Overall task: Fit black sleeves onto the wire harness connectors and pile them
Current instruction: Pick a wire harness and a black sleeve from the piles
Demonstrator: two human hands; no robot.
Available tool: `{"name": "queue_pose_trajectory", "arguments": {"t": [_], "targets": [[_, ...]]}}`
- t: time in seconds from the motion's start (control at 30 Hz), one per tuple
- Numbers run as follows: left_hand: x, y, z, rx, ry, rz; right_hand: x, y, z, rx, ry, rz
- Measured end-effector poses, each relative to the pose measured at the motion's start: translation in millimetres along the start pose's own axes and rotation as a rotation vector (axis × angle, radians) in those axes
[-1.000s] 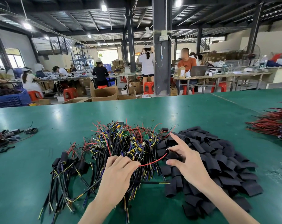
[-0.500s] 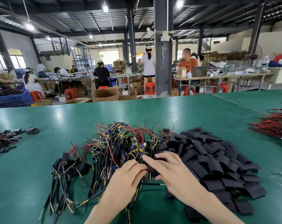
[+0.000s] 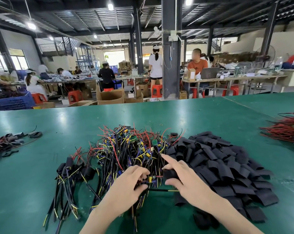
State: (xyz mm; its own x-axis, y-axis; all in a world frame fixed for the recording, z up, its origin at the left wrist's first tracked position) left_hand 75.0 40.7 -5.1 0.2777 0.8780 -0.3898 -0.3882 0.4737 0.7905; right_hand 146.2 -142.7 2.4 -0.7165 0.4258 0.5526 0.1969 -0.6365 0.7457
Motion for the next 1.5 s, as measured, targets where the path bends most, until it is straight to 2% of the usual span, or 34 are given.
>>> {"name": "queue_pose_trajectory", "arguments": {"t": [0.13,0.3,0.43,0.63,0.8,0.9,1.03,1.17,1.37,1.5], "targets": [[2,0,2,-0.046,0.097,-0.091,1,-3,-1,-0.012,0.026,-0.003],[-6,7,3,-0.159,0.095,-0.132,2,-3,0,-0.069,0.099,-0.068],[-8,4,2,-0.146,0.108,-0.112,1,-2,-1,-0.115,0.101,-0.052],[-3,-3,2,0.016,0.215,-0.211,-1,-4,0,-0.149,0.116,-0.027],[-10,3,2,-0.089,0.311,-0.418,-1,-7,-2,-0.141,0.124,-0.056],[-11,3,1,-0.094,0.340,-0.454,1,-6,-2,-0.140,0.131,-0.075],[-11,1,0,-0.103,0.449,-0.643,6,-7,-3,-0.135,0.167,-0.113],[-12,1,0,-0.118,0.484,-0.759,4,-7,-3,-0.141,0.154,-0.058],[-13,-2,0,-0.165,0.496,-0.805,2,-8,-2,-0.146,0.163,-0.046],[-13,-5,0,-0.122,0.569,-0.902,6,-5,-4,-0.182,0.197,-0.102]]}}
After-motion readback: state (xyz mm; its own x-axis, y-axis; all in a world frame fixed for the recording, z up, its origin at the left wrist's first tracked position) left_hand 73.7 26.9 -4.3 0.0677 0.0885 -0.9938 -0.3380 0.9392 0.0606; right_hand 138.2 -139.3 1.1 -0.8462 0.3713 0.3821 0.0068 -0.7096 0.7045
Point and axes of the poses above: each hand's wrist, its own z-axis towards the middle knuckle, its own y-axis out of the back of the hand, x = y × z, the point moved 3 cm from there along z, towards the middle knuckle, and after that the axes turned 5 degrees about -x, right-handed, at the moved point
